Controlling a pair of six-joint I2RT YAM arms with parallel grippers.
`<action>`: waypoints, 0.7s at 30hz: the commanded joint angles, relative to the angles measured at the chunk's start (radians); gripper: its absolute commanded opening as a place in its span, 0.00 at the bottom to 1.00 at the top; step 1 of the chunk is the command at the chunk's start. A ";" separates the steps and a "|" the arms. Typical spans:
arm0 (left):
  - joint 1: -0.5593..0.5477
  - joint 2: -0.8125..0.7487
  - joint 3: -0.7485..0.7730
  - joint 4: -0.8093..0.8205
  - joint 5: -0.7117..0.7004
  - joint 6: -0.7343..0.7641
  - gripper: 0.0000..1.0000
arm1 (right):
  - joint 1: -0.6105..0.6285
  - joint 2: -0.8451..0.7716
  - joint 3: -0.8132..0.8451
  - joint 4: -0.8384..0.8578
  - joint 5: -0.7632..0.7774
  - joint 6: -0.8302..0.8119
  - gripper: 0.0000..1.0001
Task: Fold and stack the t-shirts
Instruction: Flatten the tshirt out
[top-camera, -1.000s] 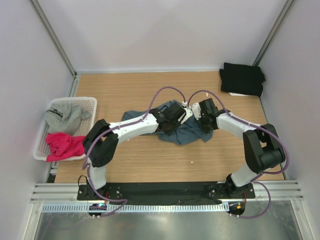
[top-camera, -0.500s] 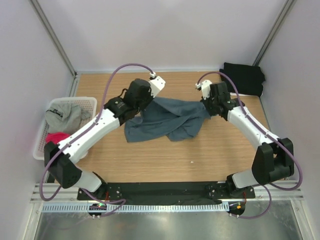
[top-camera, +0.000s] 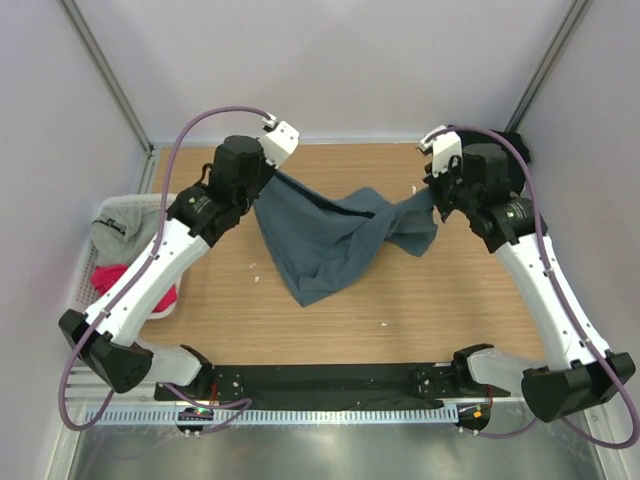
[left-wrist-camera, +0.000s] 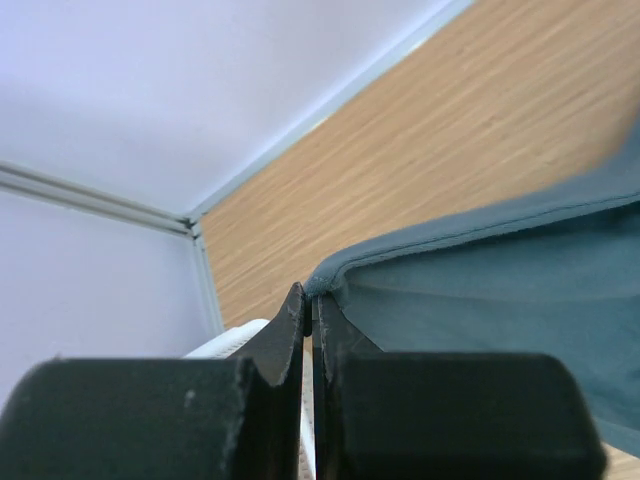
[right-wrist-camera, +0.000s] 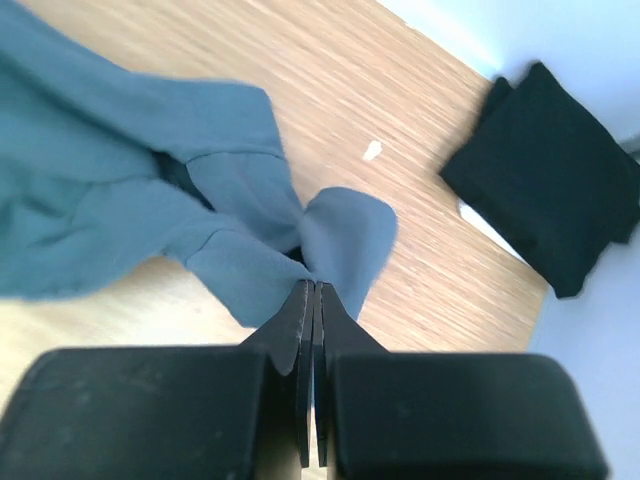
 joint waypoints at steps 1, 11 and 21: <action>0.029 -0.056 0.079 -0.003 -0.031 0.027 0.00 | -0.002 -0.074 0.064 -0.129 -0.170 -0.037 0.02; 0.047 -0.036 -0.046 0.061 -0.010 0.033 0.00 | -0.002 0.045 0.046 -0.345 -0.569 -0.089 0.51; 0.047 0.025 -0.196 0.107 0.055 -0.029 0.00 | -0.008 0.317 0.027 0.043 -0.281 -0.029 0.55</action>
